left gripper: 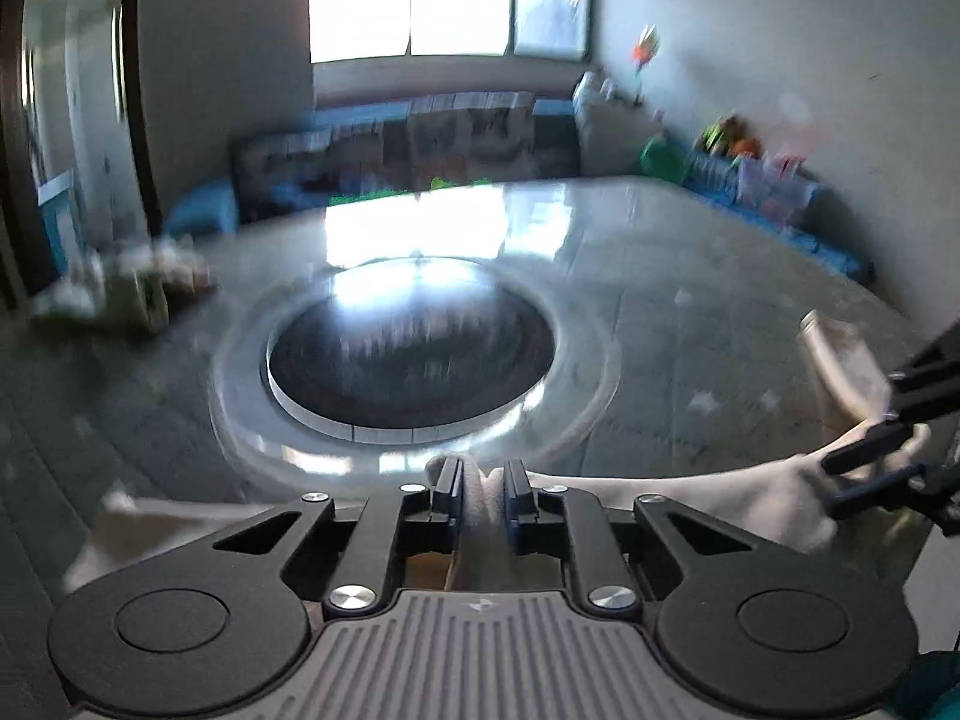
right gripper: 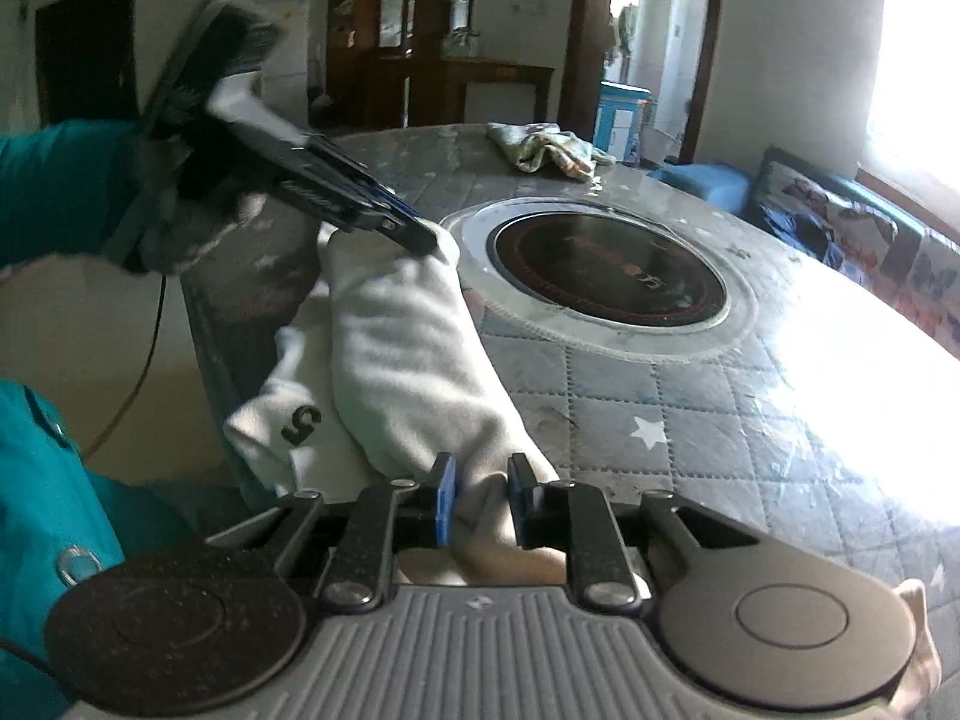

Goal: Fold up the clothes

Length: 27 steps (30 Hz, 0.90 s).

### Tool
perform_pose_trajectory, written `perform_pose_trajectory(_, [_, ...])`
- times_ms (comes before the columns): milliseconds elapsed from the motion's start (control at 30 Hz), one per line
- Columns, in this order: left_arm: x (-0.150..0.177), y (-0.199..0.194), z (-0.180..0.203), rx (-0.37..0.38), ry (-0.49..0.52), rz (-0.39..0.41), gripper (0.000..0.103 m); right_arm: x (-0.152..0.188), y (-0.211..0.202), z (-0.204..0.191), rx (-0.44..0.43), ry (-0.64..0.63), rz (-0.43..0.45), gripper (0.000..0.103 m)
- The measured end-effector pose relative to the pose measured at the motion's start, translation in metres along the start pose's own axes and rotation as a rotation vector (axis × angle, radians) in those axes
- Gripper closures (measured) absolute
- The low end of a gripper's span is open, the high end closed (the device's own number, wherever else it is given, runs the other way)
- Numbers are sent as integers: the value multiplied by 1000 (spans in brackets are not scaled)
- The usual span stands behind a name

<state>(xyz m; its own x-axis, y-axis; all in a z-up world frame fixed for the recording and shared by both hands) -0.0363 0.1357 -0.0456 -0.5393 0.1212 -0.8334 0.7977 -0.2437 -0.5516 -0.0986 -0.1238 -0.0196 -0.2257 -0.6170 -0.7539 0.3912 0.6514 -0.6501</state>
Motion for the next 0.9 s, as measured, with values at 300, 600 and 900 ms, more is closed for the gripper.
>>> perform_pose_trajectory(300, [28, -43, 23, 83, 142, 18, 87, 2, -12, 39, 12, 197, -2, 62])
perform_pose_trajectory(600, [11, -31, -20, -27, -31, 12, 54, 22, -24, 67, 20, 408, -37, 63])
perform_pose_trajectory(900, [7, 21, -32, -11, -143, -98, 46, 45, -33, 71, 32, 500, -104, 64])
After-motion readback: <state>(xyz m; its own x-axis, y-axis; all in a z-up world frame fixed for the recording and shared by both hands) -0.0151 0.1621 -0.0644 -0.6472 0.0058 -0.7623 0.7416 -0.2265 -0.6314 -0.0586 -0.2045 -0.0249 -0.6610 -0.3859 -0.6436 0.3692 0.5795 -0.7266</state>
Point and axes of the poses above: each gripper's, at about its wrist camera, not at the fingertips, and y roughly the way its jaws point, z to its right, x to its underside, the point moved 10 cm from there along y, roughly the way its jaws point, and after that the axes turned 4 degrees about x, right-handed, at the moved point
